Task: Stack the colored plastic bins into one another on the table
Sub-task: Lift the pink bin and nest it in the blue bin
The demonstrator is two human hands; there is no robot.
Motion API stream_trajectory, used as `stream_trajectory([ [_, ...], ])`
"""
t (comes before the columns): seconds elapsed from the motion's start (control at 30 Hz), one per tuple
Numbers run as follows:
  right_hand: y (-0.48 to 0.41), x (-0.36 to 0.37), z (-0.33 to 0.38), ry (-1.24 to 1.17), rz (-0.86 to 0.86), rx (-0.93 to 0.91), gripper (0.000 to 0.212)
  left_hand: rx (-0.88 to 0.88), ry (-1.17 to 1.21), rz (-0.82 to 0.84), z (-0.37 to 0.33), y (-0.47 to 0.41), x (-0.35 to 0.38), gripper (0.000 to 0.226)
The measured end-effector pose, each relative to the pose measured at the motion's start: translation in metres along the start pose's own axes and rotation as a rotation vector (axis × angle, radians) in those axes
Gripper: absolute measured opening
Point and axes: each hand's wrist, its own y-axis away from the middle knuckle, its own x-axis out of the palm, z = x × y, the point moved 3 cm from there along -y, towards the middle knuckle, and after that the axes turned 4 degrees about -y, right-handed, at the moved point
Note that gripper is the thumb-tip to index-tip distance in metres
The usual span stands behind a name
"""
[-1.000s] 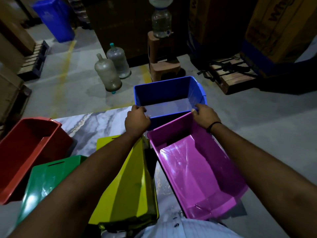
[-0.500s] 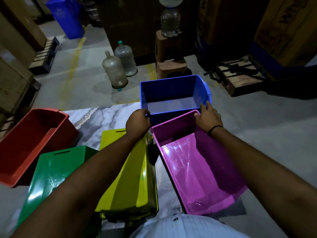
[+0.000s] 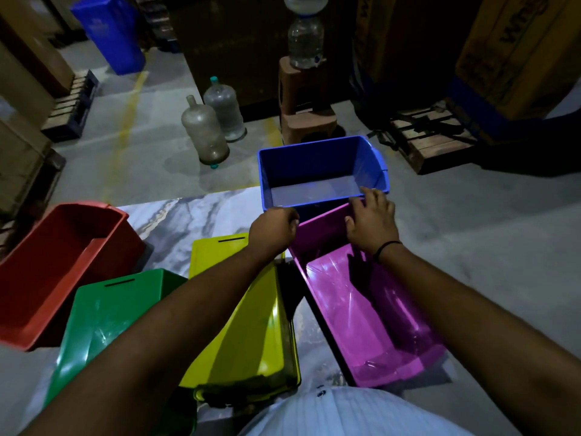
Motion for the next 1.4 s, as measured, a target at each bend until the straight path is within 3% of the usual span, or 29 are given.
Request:
stream_trajectory([
  [0.27,0.033,0.002,0.015,0.007,0.021,-0.028,0.044,0.078,0.085,0.106,-0.025,-0.007,0.008,0.028],
  [0.43,0.058,0.000,0.015,-0.042,0.006,0.038,0.042,0.183,0.072,0.147,-0.045,-0.008,0.015,0.042],
  [0.67,0.100,-0.005,0.013,-0.060,-0.005,0.130,0.043,0.191,0.044,0.163,-0.052,-0.012,0.014,0.053],
  [1.13,0.205,-0.009,0.000,0.005,-0.012,0.542,0.047,0.228,-0.024,0.183,-0.052,-0.003,0.009,0.050],
  [1.23,0.227,-0.011,-0.001,0.034,-0.052,0.649,0.055,0.241,-0.022,0.202,-0.054,0.002,0.004,0.052],
  [1.4,0.263,-0.011,-0.001,-0.036,0.042,0.864,0.093,0.257,-0.010,0.249,-0.050,0.011,-0.006,0.063],
])
